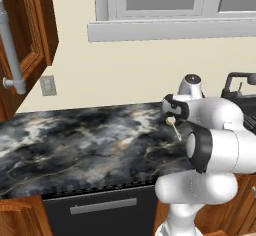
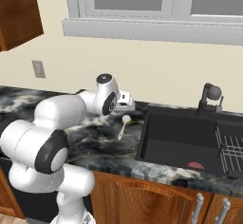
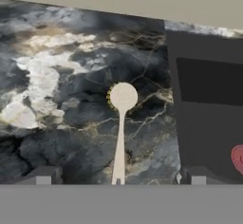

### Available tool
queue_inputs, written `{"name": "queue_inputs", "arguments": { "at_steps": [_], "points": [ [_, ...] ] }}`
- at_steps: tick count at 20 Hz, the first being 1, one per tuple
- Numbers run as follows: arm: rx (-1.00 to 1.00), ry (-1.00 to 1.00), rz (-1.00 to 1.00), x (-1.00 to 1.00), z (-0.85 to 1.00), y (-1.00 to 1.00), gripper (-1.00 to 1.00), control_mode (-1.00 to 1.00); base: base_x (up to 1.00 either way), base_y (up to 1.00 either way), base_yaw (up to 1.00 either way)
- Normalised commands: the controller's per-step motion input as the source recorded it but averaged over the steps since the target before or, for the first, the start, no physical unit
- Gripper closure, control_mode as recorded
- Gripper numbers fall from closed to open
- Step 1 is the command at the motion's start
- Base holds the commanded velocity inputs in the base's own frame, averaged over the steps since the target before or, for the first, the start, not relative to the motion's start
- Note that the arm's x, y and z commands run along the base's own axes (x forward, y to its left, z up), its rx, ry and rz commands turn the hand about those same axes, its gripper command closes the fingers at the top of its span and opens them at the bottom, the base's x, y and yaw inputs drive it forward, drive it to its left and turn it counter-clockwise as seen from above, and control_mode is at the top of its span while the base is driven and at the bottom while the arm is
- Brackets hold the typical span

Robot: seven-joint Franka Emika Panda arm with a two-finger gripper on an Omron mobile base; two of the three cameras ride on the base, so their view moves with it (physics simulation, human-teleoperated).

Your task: Locate and retrieve the bar soap and dish brush from the cabinet. Place them next to the sink.

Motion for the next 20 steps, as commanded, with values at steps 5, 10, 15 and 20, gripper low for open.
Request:
{"name": "queue_inputs", "arguments": {
  "at_steps": [5, 10, 15, 20],
  "points": [
    [0.08, 0.12, 0.02, -0.21, 0.76, 0.27, -1.00, -1.00, 0.00, 0.00, 0.00],
    [0.02, 0.04, 0.01, -0.31, 0.68, 0.34, -1.00, -1.00, 0.00, 0.00, 0.00],
    [-0.03, -0.08, 0.02, -0.63, 0.16, 0.26, -1.00, -1.00, 0.00, 0.00, 0.00],
    [-0.03, -0.33, 0.02, -0.94, 0.13, 0.12, -1.00, -1.00, 0.00, 0.00, 0.00]
  ]
}}
